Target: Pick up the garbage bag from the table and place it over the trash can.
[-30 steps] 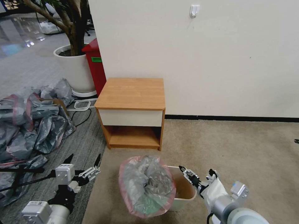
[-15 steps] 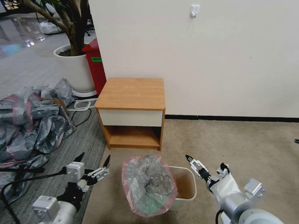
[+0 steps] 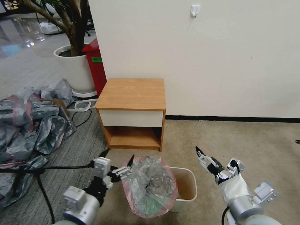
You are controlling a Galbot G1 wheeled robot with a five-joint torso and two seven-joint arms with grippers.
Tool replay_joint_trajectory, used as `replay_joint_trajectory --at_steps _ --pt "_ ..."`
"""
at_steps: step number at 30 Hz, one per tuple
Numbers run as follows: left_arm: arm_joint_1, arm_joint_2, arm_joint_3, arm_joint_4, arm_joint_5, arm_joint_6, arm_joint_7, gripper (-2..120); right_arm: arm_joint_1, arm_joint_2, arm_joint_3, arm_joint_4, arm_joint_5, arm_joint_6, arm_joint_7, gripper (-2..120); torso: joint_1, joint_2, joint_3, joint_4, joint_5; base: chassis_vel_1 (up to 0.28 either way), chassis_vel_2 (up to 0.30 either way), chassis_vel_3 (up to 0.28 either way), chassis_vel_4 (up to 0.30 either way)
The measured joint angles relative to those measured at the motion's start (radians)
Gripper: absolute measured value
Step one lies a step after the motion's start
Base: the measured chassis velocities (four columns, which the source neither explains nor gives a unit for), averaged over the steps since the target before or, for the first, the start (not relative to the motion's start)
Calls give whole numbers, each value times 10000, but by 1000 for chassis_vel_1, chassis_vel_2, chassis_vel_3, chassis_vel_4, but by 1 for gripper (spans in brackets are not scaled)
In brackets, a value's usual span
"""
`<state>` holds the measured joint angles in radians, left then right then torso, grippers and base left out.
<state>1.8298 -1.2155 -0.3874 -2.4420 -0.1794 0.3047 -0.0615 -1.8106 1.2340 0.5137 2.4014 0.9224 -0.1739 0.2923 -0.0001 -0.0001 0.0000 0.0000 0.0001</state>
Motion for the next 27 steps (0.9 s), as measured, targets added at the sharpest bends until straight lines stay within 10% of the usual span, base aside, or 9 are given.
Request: replay_joint_trajectory --at_steps 14,27 --pt "-790 -360 1611 1350 625 535 -813 99 -450 331 -60 -5 -976 453 -396 100 1 0 0 -1 0 0 0 0 0" --pt "-908 -540 1895 1921 858 993 -1278 51 -675 534 -138 -38 -1107 584 -415 100 0 0 0 0 0 0 0 0 0"
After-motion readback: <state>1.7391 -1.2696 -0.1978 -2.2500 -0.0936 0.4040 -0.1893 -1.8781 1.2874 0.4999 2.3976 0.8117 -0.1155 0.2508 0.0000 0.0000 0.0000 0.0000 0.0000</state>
